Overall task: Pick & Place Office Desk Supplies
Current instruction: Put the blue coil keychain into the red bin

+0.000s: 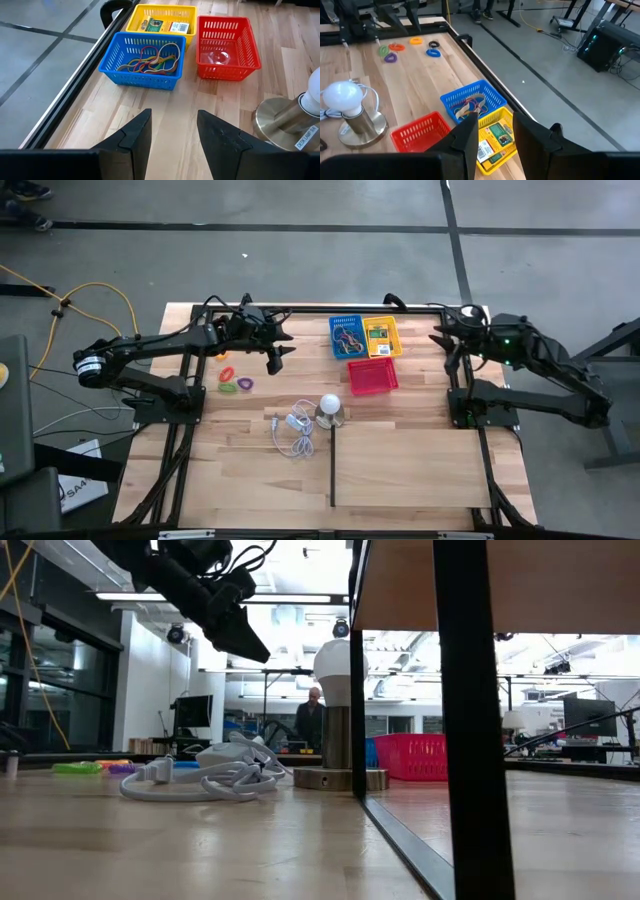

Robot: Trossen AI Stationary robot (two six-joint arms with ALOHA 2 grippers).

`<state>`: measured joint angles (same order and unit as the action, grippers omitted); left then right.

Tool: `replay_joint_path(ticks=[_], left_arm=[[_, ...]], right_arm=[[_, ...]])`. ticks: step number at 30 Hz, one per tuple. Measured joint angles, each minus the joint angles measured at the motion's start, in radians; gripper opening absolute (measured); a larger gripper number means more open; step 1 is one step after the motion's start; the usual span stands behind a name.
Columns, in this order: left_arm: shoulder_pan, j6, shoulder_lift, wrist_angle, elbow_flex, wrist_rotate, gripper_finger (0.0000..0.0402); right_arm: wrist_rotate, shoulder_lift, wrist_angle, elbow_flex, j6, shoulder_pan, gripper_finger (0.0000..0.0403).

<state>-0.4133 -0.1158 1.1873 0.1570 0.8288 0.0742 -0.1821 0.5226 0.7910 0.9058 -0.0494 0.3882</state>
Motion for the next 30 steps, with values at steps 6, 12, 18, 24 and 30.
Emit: replay_joint_path(ticks=[6,12,18,24,30], left_arm=[[0.000,0.000,0.000,0.000,0.000,0.000,0.0152],[0.000,0.001,0.000,0.000,0.000,0.000,0.0152],[0.000,0.001,0.000,0.000,0.000,0.000,0.0152],[0.000,0.026,0.000,0.003,0.000,0.000,0.0152],[-0.001,0.126,-0.001,0.120,0.000,-0.118,0.0152]], right_arm=[[0.001,-0.002,0.000,0.000,0.000,0.000,0.0110],[0.001,0.000,0.000,0.000,0.000,0.000,0.0110],[0.001,0.000,0.000,0.000,0.000,0.000,0.0110],[0.001,0.000,0.000,0.000,0.000,0.000,0.0110],[0.001,0.000,0.000,0.000,0.001,0.000,0.0110]])
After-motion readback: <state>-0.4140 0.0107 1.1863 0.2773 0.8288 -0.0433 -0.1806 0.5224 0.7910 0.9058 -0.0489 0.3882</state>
